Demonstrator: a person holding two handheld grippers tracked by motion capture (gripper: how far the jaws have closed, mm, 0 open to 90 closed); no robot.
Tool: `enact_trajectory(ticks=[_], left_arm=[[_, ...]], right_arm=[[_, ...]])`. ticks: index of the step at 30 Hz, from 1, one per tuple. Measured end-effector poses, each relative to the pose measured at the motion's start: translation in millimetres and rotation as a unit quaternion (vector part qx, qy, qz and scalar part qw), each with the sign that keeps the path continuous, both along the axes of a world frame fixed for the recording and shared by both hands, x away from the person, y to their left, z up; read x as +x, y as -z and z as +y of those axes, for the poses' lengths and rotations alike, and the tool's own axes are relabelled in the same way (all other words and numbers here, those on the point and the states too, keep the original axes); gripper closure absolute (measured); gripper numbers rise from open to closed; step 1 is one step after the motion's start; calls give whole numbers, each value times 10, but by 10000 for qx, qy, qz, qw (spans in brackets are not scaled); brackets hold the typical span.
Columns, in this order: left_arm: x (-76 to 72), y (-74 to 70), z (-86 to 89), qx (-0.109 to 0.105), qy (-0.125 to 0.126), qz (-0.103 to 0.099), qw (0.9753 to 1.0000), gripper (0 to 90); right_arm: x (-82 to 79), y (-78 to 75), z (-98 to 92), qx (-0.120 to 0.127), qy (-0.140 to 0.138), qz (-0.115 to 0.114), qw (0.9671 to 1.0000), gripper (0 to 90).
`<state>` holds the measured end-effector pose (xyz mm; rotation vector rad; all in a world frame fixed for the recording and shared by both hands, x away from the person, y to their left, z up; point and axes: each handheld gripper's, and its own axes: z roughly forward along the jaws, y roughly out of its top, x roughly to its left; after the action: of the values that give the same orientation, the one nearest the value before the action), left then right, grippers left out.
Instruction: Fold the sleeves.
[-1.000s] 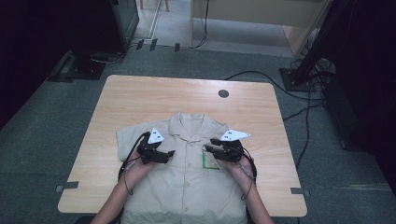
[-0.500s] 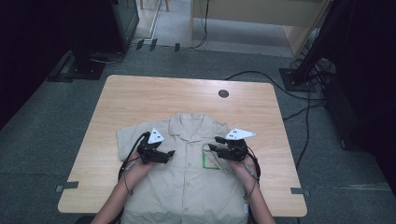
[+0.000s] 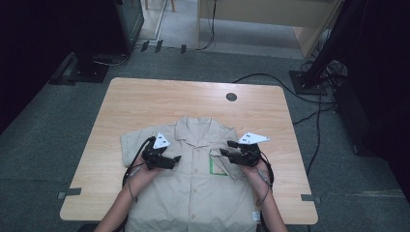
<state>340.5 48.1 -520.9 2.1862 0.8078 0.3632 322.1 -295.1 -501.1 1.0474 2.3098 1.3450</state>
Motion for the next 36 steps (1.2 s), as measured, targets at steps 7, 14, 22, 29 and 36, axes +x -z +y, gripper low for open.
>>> enact_trajectory(ticks=[7,14,22,29,36], left_arm=[[0,0,0,0,0,0,10000,201],[0,0,0,1,0,0,10000,200],[0,0,0,0,-1,0,10000,200],[0,0,0,1,2,0,10000,201],[0,0,0,3,0,0,10000,200]], right_arm=[[-8,-25,-66,52,48,-22,10000,492],[-8,-25,-112,54,82,-20,10000,490],[4,-2,-168,68,138,19,9999,463],[10,7,-208,83,178,65,9998,446],[17,18,-250,79,230,91,9997,422]])
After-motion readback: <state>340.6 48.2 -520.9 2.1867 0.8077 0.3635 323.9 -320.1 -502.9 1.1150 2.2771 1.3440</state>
